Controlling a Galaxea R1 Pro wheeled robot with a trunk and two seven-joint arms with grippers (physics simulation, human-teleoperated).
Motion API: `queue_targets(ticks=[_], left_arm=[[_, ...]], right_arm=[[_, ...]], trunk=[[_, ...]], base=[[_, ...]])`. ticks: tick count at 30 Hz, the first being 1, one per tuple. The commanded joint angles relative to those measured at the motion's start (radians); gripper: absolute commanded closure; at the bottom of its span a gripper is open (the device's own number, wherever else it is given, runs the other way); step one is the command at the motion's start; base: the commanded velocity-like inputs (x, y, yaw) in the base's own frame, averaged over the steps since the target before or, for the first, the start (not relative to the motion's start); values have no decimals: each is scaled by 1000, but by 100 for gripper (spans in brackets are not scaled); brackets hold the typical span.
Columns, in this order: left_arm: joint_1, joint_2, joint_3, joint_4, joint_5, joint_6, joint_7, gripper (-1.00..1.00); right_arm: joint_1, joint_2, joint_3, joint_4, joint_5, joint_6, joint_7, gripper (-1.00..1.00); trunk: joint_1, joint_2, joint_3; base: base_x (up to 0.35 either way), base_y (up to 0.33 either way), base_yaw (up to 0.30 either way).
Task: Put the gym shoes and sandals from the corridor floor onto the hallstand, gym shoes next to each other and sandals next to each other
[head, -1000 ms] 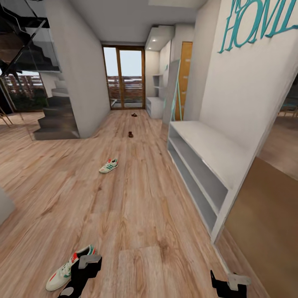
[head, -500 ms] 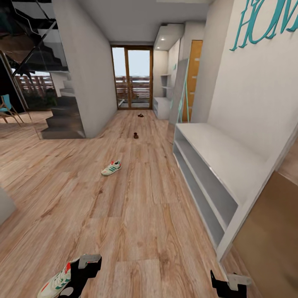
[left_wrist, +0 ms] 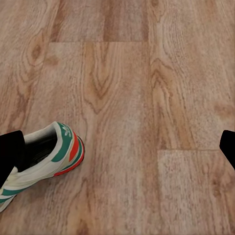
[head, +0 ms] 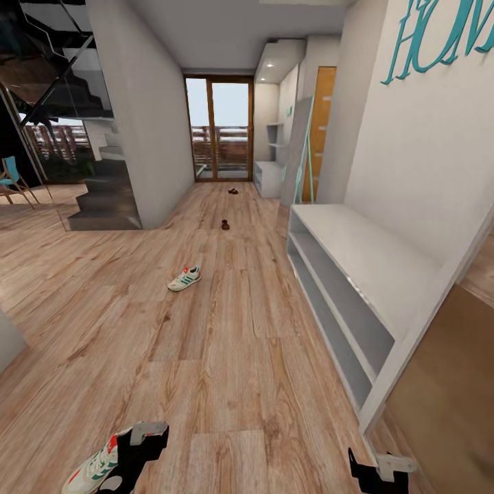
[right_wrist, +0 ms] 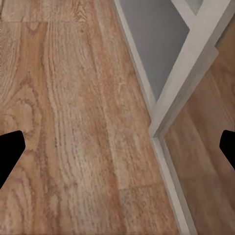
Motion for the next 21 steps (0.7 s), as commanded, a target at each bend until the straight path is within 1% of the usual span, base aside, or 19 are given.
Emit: queue_targets(ticks=[1, 4, 7, 10, 11, 14, 18, 21], left_arm=[[-1, -2, 4, 1, -2, -3, 0, -100], [-1, -2, 4, 1, -2, -3, 0, -100], [-1, -3, 4, 1, -3, -3, 0, -100], [-1, -4, 4, 2, -3, -3, 0, -100], [-1, -3, 4, 1, -3, -3, 0, -100], [-1, -3, 4, 1, -5, -3, 0, -100], [-1, -3, 4, -6, -7, -3, 0, -100], [-1, -3, 2, -12, -7, -3, 0, -100]], right_arm=[[-1, 7, 10, -4, 3, -3, -2, -100], [-1, 23, 39, -15, 2, -3, -2, -100], [-3, 52, 81, -42, 2, -3, -3, -100], [-4, 87, 126, -91, 2, -1, -4, -100], [-5, 116, 162, -139, 2, 9, -5, -100], [-8, 157, 207, -202, 2, 38, -7, -100], [-22, 198, 239, -260, 3, 89, -9, -100], [-40, 218, 249, -292, 2, 135, -10, -100]], trunk=[[0, 0, -1], [0, 0, -1], [0, 0, -1], [0, 0, -1], [0, 0, -1], [0, 0, -1], [0, 0, -1], [0, 0, -1]], base=[[0, 0, 0], [0, 0, 0], [0, 0, 0], [0, 0, 0], [0, 0, 0], [0, 0, 0], [0, 0, 0], [0, 0, 0]])
